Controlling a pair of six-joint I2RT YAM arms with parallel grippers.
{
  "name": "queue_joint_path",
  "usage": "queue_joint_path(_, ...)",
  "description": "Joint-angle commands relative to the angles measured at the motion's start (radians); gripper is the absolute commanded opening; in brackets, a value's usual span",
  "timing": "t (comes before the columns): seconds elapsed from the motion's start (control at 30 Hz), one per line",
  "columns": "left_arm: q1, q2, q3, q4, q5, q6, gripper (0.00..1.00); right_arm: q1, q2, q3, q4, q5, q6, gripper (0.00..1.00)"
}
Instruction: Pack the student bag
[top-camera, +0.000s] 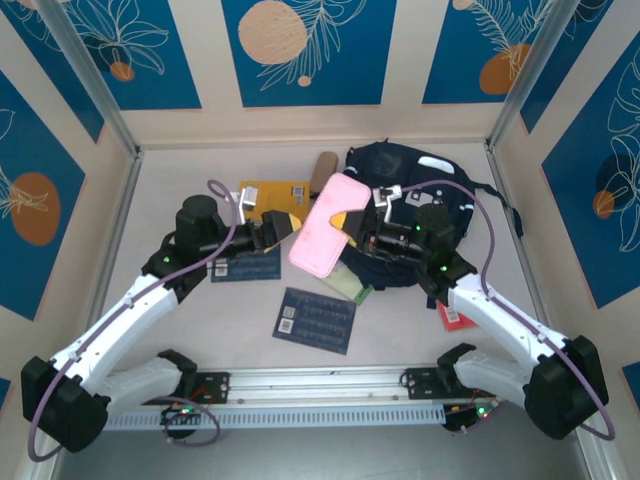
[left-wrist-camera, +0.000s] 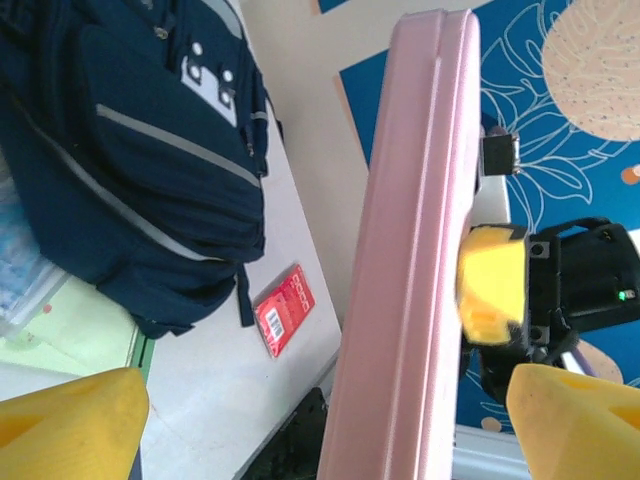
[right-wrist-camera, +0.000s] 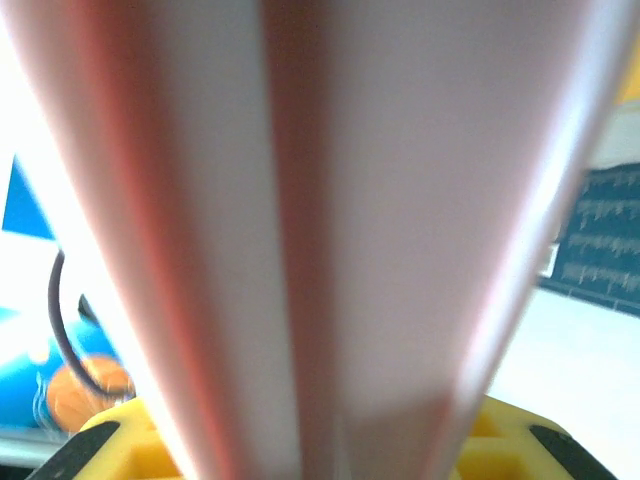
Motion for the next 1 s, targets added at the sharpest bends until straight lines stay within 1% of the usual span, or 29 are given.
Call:
queue_joint_path(0.0,-0.027,-0.02,-0.042,0.052,-0.064,-0.05,0.92,0.009,-0.041,-0.016,-0.045,0.228,0.099,0.19)
queue_joint_path(0.2,-0.116,0.034,-0.033,0.127,-0.139,-0.08,0.93,0.051,-0.039,-0.029,-0.035,0.361,0.16,0.19)
queue_joint_path(0.37,-0.183,0.109,-0.011,0.21,-0.184,-0.126,0.91,0.08,-0.023,-0.04,0.005,0.42,0.188,0.18)
queue_joint_path(0.43,-0.203,0.142,0.007,0.224,-0.197,-0.132,0.86,0.093,-0.02,-0.041,0.007,0.442,0.195,0.18)
queue_joint_path(0.53,-0.214,0.171,0.021,0.24,-0.227,-0.144,0.73,0.109,-0.02,-0.05,0.014,0.463,0.2,0.18)
queue_joint_path(0.63,-0.214,0.174,0.021,0.246,-0.269,-0.149,0.62,0.119,-0.023,-0.064,0.026,0.478,0.209,0.18)
queue_joint_path(0.77,-0.214,0.165,0.017,0.253,-0.317,-0.15,0.61,0.129,-0.031,-0.081,0.019,0.494,0.216,0.18)
queue_joint_path(0.9,-0.215,0.171,0.021,0.264,-0.327,-0.161,0.54,0.148,-0.03,-0.095,0.014,0.512,0.227,0.18)
queue_joint_path(0.97,-0.215,0.172,0.023,0.262,-0.329,-0.16,0.54,0.154,-0.029,-0.098,0.013,0.514,0.225,0.2)
